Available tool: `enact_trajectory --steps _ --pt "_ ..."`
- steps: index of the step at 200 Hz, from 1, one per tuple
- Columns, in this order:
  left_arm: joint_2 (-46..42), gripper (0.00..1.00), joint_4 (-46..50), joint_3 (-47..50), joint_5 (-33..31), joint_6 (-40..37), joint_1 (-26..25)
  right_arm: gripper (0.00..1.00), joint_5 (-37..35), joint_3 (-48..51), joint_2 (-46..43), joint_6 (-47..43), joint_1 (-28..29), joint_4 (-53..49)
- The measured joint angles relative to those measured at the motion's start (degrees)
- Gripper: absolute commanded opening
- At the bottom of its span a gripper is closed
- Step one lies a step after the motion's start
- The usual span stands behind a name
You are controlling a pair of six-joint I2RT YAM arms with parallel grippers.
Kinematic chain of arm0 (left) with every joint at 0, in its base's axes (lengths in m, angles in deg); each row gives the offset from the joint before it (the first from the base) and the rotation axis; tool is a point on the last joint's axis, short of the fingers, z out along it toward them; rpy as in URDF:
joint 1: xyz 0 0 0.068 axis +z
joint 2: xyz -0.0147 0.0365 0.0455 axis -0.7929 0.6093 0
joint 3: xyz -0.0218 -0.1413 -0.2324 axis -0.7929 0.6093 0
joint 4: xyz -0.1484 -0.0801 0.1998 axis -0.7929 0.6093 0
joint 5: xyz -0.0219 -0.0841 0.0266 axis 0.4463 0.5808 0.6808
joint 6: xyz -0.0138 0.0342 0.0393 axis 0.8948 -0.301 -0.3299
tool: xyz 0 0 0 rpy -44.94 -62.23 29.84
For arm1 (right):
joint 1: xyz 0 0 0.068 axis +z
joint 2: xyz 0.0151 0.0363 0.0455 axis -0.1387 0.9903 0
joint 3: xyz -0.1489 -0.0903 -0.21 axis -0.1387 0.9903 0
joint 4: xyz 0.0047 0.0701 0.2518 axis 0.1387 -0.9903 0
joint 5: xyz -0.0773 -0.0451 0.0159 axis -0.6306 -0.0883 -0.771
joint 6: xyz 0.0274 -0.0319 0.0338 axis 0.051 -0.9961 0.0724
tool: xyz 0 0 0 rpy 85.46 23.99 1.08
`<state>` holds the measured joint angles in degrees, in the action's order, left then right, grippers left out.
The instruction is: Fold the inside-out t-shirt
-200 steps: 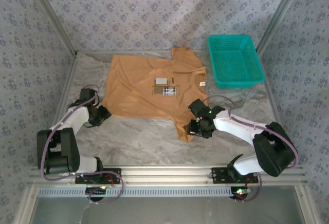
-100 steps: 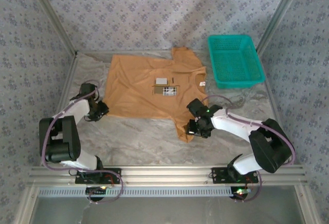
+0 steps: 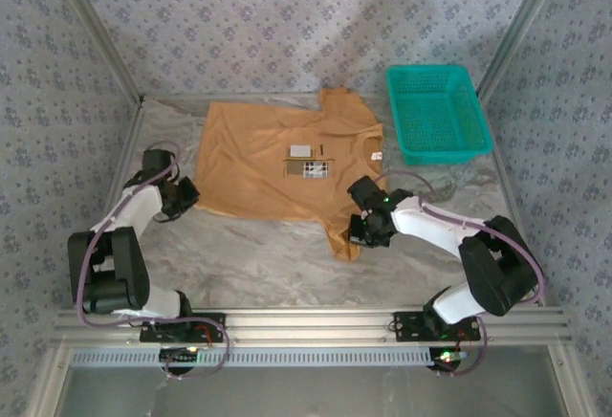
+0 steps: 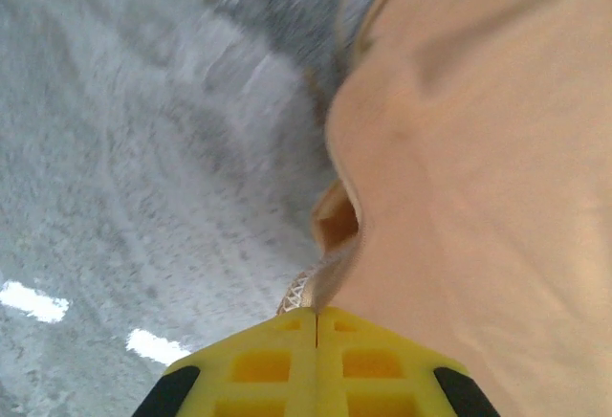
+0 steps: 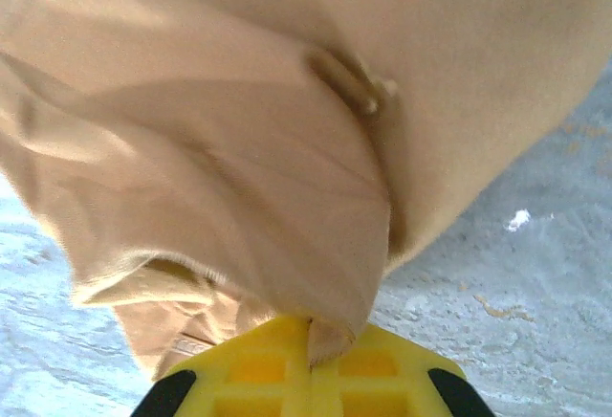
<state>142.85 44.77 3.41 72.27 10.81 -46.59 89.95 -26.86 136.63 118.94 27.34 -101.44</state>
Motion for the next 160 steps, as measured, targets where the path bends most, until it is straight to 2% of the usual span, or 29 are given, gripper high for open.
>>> enact_trajectory --steps 39,82,113,160 --pt "-2.38 0.00 -1.44 -5.27 7.85 2.51 4.37 0.00 -0.37 -4.79 -6.10 -1.86 -3.58 -1.86" --pt "-3.69 0.00 -4.39 -8.83 16.24 8.63 6.93 0.00 -0.44 -10.93 -17.11 -3.63 -13.03 -2.25" --pt "-5.77 0.00 -7.61 -14.38 20.87 13.90 7.23 0.00 -0.33 -26.56 -17.29 -6.05 -17.92 -6.03" --pt "-13.40 0.00 -7.78 -26.95 25.31 18.43 9.22 0.00 1.05 -53.24 -16.94 -10.49 -19.28 -12.70"
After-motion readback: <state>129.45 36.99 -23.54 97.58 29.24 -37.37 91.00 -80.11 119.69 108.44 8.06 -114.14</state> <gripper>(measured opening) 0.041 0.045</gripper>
